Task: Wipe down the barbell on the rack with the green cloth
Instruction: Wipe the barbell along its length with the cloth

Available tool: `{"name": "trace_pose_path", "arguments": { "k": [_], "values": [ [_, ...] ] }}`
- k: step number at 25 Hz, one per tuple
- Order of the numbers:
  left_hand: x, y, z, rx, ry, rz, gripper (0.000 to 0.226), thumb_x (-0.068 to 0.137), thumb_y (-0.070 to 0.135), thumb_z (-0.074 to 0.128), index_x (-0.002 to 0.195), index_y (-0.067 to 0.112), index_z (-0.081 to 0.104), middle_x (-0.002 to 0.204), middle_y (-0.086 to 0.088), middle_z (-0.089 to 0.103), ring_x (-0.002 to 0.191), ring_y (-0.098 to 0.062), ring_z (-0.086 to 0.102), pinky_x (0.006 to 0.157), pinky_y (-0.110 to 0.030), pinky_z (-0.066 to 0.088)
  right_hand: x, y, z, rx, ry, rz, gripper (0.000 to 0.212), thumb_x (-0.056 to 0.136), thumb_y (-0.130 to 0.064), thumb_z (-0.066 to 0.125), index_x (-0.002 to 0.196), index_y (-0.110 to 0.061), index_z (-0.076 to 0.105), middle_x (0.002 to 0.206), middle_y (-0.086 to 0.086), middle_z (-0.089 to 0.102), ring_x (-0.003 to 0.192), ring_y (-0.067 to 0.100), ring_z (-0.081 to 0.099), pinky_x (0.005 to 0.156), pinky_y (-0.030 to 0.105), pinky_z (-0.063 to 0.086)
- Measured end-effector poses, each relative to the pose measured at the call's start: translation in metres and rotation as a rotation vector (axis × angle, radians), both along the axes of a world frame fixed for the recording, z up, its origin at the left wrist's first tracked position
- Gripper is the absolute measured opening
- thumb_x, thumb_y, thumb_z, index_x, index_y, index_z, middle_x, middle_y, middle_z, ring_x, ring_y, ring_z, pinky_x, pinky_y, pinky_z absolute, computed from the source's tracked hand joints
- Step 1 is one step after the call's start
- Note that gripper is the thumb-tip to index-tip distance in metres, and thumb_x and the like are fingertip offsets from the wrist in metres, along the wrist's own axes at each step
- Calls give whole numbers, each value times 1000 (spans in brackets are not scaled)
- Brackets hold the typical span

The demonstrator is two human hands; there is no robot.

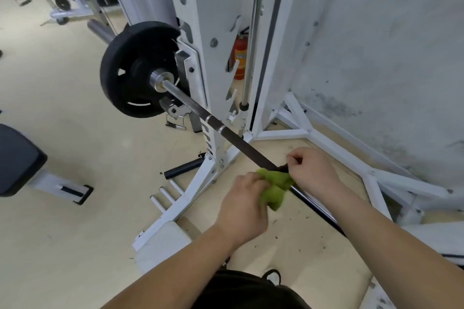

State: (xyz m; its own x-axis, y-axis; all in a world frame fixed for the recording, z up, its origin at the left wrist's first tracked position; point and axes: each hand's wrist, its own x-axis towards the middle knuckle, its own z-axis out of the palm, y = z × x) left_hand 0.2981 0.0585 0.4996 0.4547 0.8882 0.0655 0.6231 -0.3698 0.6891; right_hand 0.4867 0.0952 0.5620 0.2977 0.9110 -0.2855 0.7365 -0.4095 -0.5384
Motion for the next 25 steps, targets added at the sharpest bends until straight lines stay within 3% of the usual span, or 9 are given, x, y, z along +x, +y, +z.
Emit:
{"name": "trace_pose_path", "arguments": {
  "k": [2,4,7,9,11,14,17,19,25],
  "values": [
    [-30,17,2,-295,-114,456,20,80,17,54,93,24,69,90,0,70,82,-21,66,70,-31,56,-10,12,4,-15,18,34,17,93,-20,59,94,-21,76,95,-2,75,89,22,67,77,37,56],
    [-46,32,12,-580,-321,800,9,89,16,57,90,20,65,83,-3,70,75,-20,65,62,-30,52,-24,23,5,-39,7,81,27,95,-27,64,119,-22,74,116,-4,73,105,19,66,90,34,53],
    [-42,60,21,-764,-734,1009,8,96,20,63,102,17,66,98,-6,72,89,-21,68,78,-35,58,-43,42,-1,-67,-78,177,33,93,-33,68,122,-19,73,116,-1,74,104,22,70,91,41,58],
    [-34,85,26,-816,-958,1039,6,99,23,63,102,19,66,103,-6,72,96,-25,69,90,-43,58,-48,50,-8,-131,-139,220,17,92,-29,68,98,-18,79,89,2,77,80,23,73,75,41,62],
    [-25,107,29,-786,-1011,1004,8,101,21,60,101,26,67,103,-3,72,95,-22,68,90,-40,57,-50,53,-14,-151,-182,231,15,91,-22,67,81,-17,78,71,5,72,67,24,68,66,39,60],
    [-9,108,20,-755,-891,981,19,101,18,54,105,31,67,103,2,72,98,-21,68,88,-35,56,-49,54,-20,-138,-188,225,17,90,-19,66,78,-18,78,72,3,70,70,23,67,66,37,58],
    [7,61,4,-1059,-921,793,20,101,14,56,103,23,74,105,-7,78,105,-32,72,90,-45,61,-48,55,-22,-127,-137,180,14,86,-20,69,75,-22,77,75,-1,71,74,21,66,70,36,59],
    [7,46,7,-1129,-907,685,18,100,12,61,104,20,77,106,-11,79,98,-29,75,79,-40,63,-47,54,-24,-124,-113,176,18,86,-20,69,68,-23,73,70,-3,68,71,21,64,66,34,56],
    [-20,113,-1,-938,-1063,996,15,98,19,62,104,25,74,108,-8,78,108,-32,72,99,-50,57,-46,47,-25,-108,-99,142,20,94,-26,67,79,-28,80,60,-7,64,57,13,59,53,27,47]
  ]
}}
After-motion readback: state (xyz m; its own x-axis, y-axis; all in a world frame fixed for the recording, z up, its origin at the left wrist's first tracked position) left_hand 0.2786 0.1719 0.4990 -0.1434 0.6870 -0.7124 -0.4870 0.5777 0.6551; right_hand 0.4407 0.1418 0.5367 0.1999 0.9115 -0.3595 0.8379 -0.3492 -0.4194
